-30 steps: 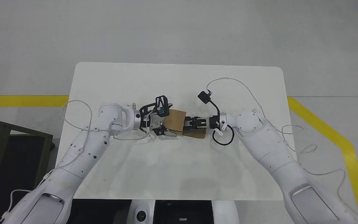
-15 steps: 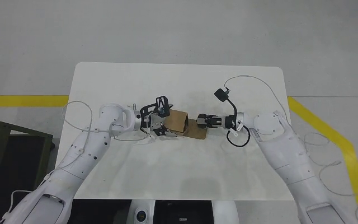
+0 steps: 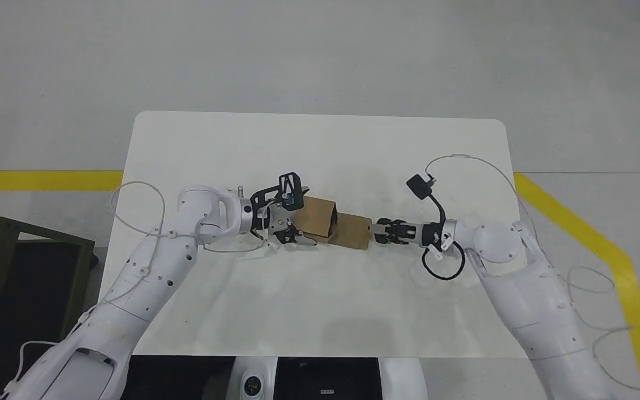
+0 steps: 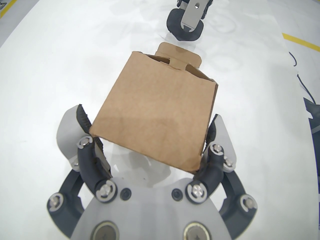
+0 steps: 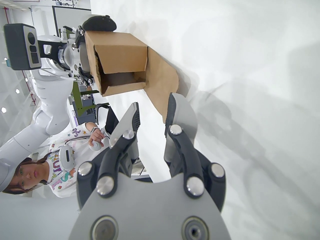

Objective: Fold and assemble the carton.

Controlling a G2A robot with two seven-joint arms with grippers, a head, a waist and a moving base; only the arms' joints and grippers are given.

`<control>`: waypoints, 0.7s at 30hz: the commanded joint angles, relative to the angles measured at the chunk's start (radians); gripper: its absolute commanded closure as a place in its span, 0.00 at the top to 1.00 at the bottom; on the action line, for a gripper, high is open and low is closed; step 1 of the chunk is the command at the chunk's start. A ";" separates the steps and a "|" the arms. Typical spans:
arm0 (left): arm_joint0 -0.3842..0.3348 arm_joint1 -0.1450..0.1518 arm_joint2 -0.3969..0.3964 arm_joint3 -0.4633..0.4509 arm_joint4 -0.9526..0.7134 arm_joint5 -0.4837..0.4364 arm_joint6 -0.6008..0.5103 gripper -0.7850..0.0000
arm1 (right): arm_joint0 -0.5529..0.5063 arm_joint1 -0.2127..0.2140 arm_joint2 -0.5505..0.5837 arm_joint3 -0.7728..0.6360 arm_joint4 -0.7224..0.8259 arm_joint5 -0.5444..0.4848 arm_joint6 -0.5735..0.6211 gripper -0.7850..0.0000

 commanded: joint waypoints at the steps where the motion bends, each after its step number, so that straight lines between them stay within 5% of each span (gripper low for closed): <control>1: 0.001 0.000 -0.001 -0.001 0.000 -0.001 -0.001 1.00 | 0.001 -0.001 -0.008 0.012 0.005 -0.004 -0.006 0.31; 5: 0.002 0.001 -0.004 -0.004 0.003 0.000 -0.002 1.00 | 0.009 -0.004 -0.024 0.039 0.010 -0.008 -0.018 0.40; 21: 0.000 0.000 -0.010 -0.007 0.003 0.001 0.003 1.00 | 0.115 -0.043 -0.161 0.134 0.098 -0.079 -0.028 0.40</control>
